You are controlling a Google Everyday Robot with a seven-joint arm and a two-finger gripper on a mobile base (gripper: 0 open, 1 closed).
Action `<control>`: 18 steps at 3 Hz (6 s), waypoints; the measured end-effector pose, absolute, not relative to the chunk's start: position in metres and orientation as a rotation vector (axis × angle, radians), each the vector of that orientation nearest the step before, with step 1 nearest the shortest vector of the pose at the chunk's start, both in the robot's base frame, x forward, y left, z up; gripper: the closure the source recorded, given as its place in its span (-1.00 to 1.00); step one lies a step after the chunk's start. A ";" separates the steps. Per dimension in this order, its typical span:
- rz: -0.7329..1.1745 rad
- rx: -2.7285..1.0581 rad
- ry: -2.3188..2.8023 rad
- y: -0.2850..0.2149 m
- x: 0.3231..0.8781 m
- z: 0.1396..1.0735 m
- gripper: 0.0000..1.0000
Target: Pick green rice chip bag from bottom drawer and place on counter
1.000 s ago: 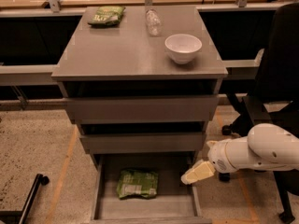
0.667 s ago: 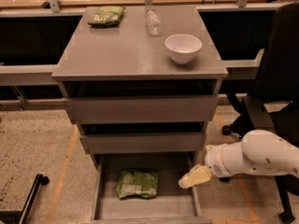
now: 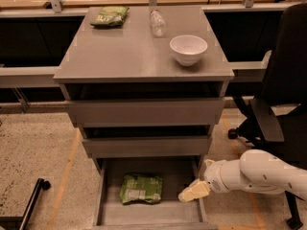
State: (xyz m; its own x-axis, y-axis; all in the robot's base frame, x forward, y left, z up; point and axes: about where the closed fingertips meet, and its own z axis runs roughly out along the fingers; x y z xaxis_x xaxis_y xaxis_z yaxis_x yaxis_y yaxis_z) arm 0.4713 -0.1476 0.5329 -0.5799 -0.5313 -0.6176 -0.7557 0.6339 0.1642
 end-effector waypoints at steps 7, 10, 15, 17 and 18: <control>0.625 -0.926 2.303 -0.069 0.539 0.340 -1.00; 0.669 -0.869 2.311 -0.060 0.547 0.312 -1.00; 0.866 -0.751 2.418 -0.010 0.596 0.150 -1.00; 0.922 -0.717 2.463 -0.001 0.591 0.128 -0.16; 0.923 -0.715 2.465 0.000 0.591 0.129 0.31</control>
Offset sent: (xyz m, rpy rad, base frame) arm 0.0310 0.0242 -0.0785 -0.0287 -0.0726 0.0482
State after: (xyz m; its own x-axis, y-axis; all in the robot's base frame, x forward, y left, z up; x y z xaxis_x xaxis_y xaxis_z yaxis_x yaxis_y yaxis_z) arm 0.5911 -0.0003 0.1290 -0.7836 -0.3178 -0.5339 -0.5903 0.6488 0.4802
